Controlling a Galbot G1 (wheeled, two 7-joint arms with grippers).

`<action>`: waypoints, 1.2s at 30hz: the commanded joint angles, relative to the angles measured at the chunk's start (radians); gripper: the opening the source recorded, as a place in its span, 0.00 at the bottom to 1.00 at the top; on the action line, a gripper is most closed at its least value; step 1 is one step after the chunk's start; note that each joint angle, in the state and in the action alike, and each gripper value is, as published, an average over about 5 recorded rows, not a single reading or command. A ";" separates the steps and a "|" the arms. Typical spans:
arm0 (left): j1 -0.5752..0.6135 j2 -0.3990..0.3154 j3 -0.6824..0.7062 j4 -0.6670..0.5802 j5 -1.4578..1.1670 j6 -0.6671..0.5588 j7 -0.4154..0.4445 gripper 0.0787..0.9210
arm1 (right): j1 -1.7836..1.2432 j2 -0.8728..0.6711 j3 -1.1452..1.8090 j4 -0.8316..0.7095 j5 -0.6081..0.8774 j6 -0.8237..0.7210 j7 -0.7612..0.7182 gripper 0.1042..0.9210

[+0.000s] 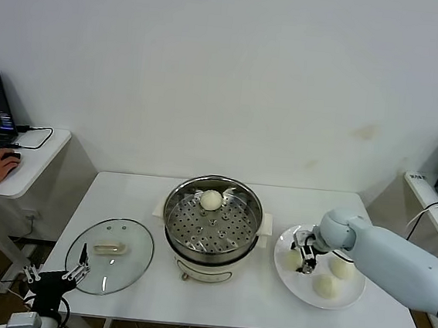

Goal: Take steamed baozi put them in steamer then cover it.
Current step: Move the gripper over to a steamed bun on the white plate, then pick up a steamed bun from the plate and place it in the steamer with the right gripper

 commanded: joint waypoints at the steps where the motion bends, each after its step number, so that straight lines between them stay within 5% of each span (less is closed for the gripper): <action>1: -0.001 0.001 0.001 -0.002 0.001 0.001 0.000 0.88 | 0.042 -0.032 -0.012 0.042 0.035 -0.010 -0.013 0.62; 17: -0.019 0.021 0.030 -0.021 0.000 0.004 0.001 0.88 | 0.689 -0.243 -0.347 0.377 0.355 -0.081 -0.033 0.63; 24: -0.024 0.040 0.026 -0.035 -0.006 0.006 0.002 0.88 | 0.911 -0.078 -0.469 0.392 0.542 -0.146 0.017 0.63; 36: 0.011 0.029 -0.014 -0.058 0.013 0.000 0.003 0.88 | 0.694 0.345 -0.369 0.195 0.707 -0.306 0.152 0.64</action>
